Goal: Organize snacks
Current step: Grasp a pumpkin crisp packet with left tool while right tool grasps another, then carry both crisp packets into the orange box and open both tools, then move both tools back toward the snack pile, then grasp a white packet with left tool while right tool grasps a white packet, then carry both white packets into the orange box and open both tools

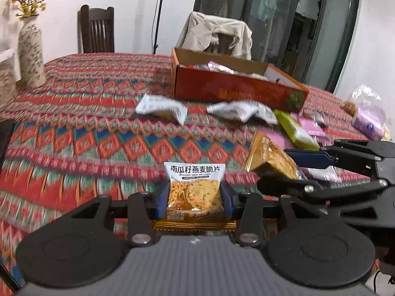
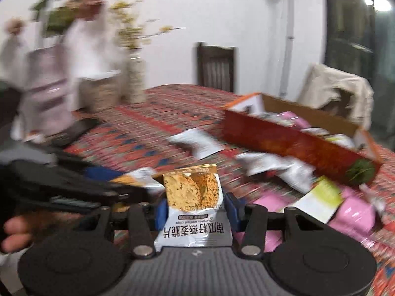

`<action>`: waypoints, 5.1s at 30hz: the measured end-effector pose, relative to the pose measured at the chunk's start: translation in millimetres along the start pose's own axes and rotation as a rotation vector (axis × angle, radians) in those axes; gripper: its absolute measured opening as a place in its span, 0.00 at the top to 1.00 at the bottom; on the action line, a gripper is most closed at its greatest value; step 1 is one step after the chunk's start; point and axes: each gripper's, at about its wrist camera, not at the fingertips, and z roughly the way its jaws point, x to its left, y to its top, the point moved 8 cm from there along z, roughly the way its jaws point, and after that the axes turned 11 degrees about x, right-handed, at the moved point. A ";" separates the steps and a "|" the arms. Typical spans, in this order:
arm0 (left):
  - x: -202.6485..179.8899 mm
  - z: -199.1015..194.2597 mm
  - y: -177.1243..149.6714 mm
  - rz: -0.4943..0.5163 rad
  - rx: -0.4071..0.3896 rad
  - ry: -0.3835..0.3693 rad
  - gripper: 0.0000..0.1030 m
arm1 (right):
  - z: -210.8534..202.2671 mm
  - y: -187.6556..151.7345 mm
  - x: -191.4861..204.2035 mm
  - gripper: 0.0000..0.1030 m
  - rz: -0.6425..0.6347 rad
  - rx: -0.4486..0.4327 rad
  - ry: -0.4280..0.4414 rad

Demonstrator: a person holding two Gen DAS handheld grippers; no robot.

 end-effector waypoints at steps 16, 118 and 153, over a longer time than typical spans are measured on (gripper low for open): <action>-89.1 -20.5 -15.1 0.061 -0.002 -0.049 0.57 | -79.1 -94.7 -70.7 0.54 0.212 -0.045 -0.019; 14.5 66.9 98.5 0.205 -0.073 0.104 0.02 | -39.5 -11.9 -132.2 0.00 0.337 -0.229 -0.189; -45.4 -15.8 64.7 0.053 -0.127 -0.105 0.49 | -33.3 8.1 -119.9 0.59 0.079 -0.019 -0.187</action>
